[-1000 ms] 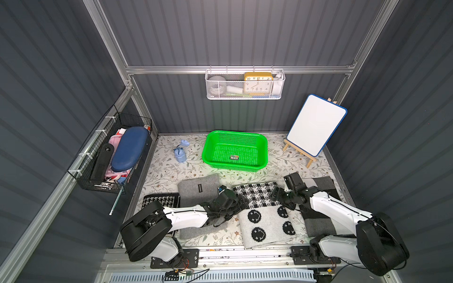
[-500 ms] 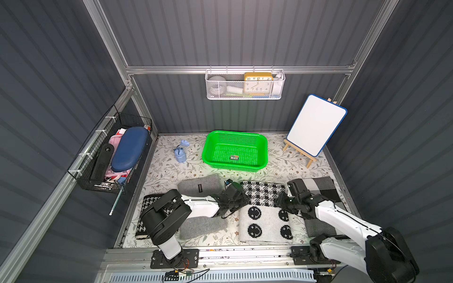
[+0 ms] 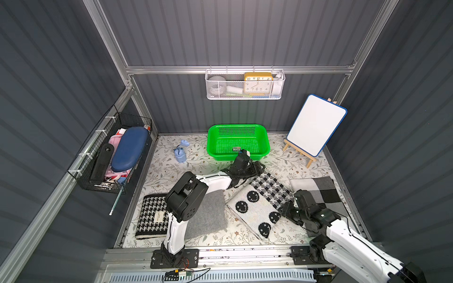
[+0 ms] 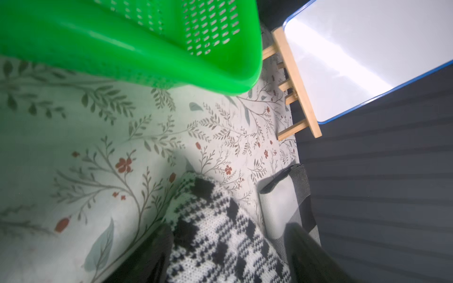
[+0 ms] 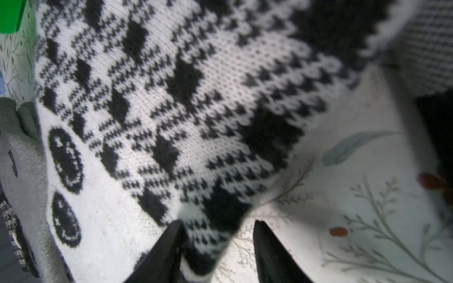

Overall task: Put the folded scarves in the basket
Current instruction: Adjust the scarf at the center of the board.

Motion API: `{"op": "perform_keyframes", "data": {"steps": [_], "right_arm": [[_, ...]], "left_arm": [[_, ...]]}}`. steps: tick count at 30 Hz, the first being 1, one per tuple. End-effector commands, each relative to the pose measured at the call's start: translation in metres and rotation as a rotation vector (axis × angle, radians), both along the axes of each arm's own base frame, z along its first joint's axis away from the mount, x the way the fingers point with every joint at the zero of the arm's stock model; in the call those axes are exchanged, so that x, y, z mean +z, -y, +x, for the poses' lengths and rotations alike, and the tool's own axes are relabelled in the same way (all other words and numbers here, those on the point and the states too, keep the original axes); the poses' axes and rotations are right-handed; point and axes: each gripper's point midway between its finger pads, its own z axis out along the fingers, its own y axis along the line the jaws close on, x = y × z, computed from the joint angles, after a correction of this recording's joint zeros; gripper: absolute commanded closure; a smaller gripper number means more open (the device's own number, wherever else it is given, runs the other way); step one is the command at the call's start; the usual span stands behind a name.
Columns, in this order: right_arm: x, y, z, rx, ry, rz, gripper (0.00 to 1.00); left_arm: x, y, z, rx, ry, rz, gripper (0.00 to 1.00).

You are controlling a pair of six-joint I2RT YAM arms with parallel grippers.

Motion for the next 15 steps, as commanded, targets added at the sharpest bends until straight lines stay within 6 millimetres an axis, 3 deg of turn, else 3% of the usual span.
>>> {"op": "perform_keyframes", "data": {"steps": [1, 4, 8, 15], "right_arm": [[0.003, 0.016, -0.012, -0.042, -0.001, -0.052, 0.44], [0.017, 0.025, -0.007, -0.067, 0.063, -0.076, 0.41], [0.038, 0.032, 0.004, -0.091, 0.140, -0.115, 0.40], [0.072, 0.026, 0.043, -0.041, 0.209, -0.200, 0.38]], "left_arm": [[0.025, -0.027, 0.009, 0.007, 0.057, 0.001, 0.19], [0.036, -0.047, -0.005, 0.031, 0.069, 0.019, 0.17], [0.036, -0.062, -0.035, -0.005, 0.041, 0.006, 0.16], [0.034, -0.099, -0.097, -0.003, -0.036, -0.003, 0.12]]}}
